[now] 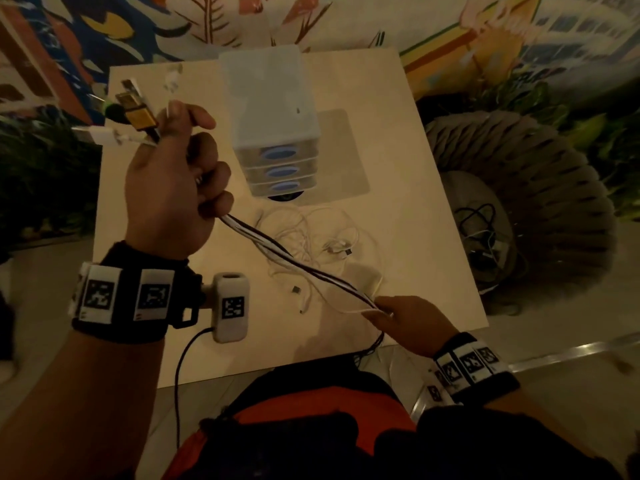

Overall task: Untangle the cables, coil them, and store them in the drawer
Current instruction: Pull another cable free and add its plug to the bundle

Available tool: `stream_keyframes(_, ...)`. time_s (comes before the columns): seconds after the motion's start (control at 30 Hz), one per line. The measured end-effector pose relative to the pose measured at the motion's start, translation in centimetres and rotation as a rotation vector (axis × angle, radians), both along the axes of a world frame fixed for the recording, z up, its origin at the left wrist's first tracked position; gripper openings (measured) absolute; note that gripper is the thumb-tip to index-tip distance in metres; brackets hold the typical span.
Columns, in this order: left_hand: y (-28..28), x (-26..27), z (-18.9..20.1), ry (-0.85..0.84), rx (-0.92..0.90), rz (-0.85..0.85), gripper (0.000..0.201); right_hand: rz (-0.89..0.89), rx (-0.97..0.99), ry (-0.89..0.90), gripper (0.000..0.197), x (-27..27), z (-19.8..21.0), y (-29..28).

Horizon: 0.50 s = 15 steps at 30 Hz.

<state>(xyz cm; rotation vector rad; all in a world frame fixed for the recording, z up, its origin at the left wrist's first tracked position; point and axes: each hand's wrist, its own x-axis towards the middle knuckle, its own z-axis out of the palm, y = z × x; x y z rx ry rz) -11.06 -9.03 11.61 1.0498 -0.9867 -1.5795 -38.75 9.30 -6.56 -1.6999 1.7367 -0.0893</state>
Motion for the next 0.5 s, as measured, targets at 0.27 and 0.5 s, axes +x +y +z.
stream_keyframes(0.27, -0.3, 0.1, 0.3, -0.005, 0.010, 0.050, 0.037, -0.076, 0.118, -0.134, 0.037, -1.6, -2.3, 2.9)
stream_keyframes(0.5, 0.3, -0.2, -0.1, 0.005, -0.047, -0.047, 0.037, -0.244, 0.318, -0.210, 0.050, -3.1, -4.7, 5.6)
